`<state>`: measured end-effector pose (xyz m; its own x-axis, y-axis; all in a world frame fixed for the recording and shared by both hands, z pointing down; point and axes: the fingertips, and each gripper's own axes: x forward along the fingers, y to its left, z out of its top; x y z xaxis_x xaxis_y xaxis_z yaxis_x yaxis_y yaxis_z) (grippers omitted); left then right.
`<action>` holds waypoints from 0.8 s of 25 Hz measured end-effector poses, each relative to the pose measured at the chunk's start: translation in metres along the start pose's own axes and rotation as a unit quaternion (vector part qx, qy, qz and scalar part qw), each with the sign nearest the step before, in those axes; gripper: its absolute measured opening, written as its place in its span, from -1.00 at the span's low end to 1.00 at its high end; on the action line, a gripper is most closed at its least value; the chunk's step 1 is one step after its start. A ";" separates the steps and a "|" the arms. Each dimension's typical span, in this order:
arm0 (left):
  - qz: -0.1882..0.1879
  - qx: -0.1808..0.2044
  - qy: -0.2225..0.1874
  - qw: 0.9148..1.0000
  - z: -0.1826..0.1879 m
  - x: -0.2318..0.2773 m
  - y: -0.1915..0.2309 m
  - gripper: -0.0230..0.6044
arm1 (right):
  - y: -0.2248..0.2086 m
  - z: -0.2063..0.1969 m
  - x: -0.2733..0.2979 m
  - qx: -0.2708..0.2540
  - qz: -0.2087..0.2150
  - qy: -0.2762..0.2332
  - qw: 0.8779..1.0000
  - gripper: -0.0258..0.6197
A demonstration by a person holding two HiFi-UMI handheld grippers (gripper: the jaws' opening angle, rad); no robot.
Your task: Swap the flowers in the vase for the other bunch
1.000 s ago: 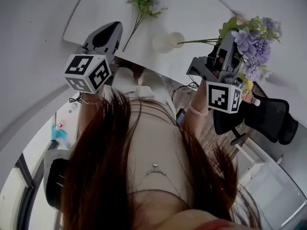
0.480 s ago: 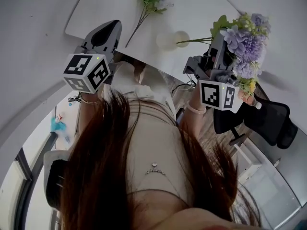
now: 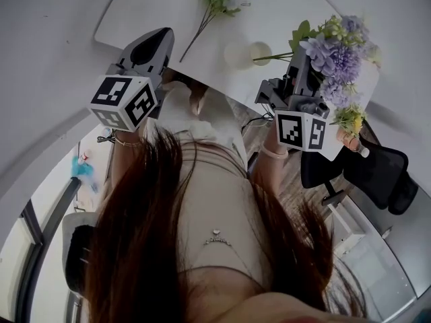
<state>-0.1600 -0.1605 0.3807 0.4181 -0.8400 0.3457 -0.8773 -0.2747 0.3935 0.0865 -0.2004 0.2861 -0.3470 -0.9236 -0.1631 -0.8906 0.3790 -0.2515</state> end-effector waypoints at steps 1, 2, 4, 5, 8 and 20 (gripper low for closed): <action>0.001 0.000 0.000 1.000 0.001 0.000 -0.002 -0.92 | -0.001 -0.001 0.000 0.000 0.001 0.002 1.000 -0.61; 0.001 0.001 0.000 1.000 0.002 -0.001 -0.003 -0.92 | -0.001 -0.001 0.000 -0.001 0.002 0.004 1.000 -0.61; 0.003 0.001 0.001 1.000 0.004 -0.002 -0.007 -0.92 | -0.002 -0.002 0.000 -0.002 0.004 0.010 1.000 -0.60; 0.004 0.002 0.002 1.000 0.004 -0.002 -0.009 -0.92 | -0.002 -0.002 0.001 -0.003 0.006 0.012 1.000 -0.59; 0.006 0.004 0.005 1.000 0.006 0.000 -0.017 -0.92 | -0.006 -0.003 0.001 -0.008 0.011 0.022 1.000 -0.57; 0.003 0.002 0.015 1.000 -0.005 0.000 -0.004 -0.92 | 0.013 -0.061 0.004 -0.032 0.038 0.099 0.994 -0.52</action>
<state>-0.1549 -0.1572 0.3836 0.4204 -0.8272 0.3728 -0.8804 -0.2725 0.3882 0.0557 -0.2023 0.3400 -0.4599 -0.8879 0.0124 -0.8741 0.4502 -0.1824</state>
